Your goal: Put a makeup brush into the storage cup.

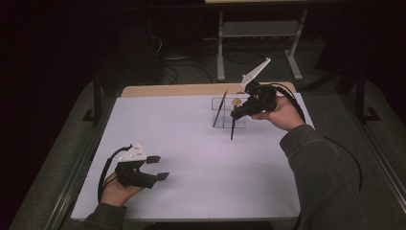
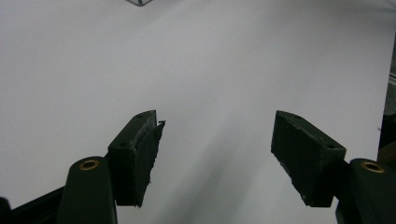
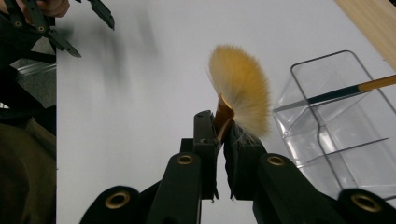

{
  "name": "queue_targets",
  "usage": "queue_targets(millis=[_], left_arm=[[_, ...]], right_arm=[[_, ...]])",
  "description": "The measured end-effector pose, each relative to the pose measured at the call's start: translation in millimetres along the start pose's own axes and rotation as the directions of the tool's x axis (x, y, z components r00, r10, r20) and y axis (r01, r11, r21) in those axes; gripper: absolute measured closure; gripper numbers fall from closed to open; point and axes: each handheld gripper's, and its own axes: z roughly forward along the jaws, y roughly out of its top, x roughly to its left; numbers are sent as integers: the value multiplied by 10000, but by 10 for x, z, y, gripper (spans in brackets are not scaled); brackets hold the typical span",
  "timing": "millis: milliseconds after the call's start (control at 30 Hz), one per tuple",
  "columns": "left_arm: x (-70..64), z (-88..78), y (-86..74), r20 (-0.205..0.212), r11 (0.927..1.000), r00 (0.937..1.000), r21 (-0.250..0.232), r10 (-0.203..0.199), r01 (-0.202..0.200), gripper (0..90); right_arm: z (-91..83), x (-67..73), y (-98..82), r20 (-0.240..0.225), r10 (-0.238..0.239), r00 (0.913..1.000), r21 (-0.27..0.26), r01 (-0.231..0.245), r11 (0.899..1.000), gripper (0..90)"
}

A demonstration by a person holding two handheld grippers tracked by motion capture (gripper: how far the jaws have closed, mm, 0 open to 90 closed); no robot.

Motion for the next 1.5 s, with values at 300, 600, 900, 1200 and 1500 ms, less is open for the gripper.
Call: queue_targets(millis=[300,600,900,1200,1500], left_arm=[[20,-21,-11,-57,10000,10000,-61,-66,66,303],[9,3,-13,11,10000,10000,-45,-80,80,294],[21,-4,-17,6,10000,10000,-15,-11,11,289],[30,-17,-15,13,10000,10000,-69,6,-5,286],[35,-25,-22,32,9997,9999,-180,-161,162,285]], right_arm=[[-91,-132,99,205,119,9997,15,-119,9999,829],[-146,-278,177,442,297,9986,-3,-297,9996,828],[-168,-438,273,701,508,9962,-40,-506,9987,829],[-230,-552,391,946,666,9933,22,-671,9977,828],[-274,-662,496,1171,767,9901,-44,-767,9970,829]])
